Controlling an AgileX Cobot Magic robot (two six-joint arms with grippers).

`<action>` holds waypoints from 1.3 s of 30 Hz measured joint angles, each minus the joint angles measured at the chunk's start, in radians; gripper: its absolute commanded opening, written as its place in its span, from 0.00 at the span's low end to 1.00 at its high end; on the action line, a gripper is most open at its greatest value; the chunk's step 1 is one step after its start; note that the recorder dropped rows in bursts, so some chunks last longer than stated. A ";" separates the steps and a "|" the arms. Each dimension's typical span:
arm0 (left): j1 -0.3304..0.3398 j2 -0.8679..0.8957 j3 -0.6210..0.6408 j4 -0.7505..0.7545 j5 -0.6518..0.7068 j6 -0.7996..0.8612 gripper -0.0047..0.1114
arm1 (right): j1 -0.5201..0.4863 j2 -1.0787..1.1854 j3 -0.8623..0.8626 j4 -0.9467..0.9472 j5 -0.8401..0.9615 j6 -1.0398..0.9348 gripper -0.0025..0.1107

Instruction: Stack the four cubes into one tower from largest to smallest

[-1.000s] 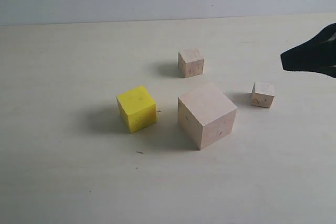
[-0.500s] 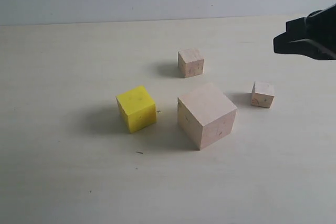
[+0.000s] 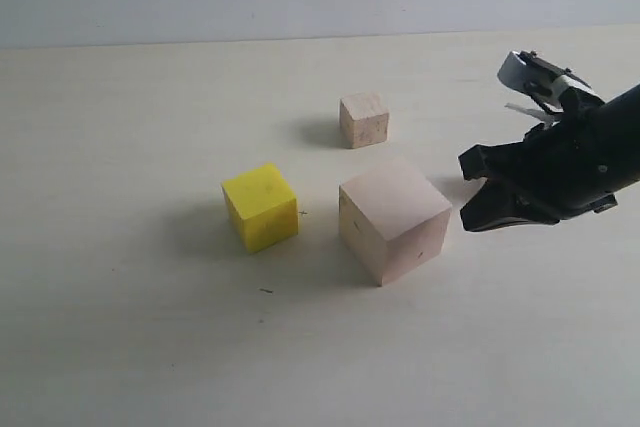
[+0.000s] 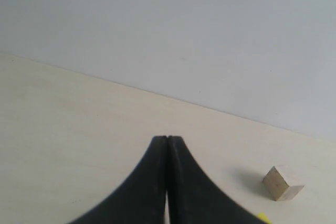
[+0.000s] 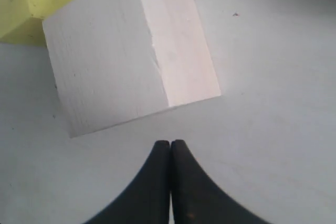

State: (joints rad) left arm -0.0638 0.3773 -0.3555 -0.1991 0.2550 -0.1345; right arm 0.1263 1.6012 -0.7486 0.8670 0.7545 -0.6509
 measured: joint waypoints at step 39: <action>0.000 0.000 0.000 -0.018 -0.118 0.000 0.04 | 0.186 0.337 -0.355 0.006 -0.083 0.056 0.02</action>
State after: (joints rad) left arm -0.0638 0.3773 -0.3555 -0.2173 0.1374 -0.1346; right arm 0.3120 1.9386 -1.1040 0.8730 0.6713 -0.5946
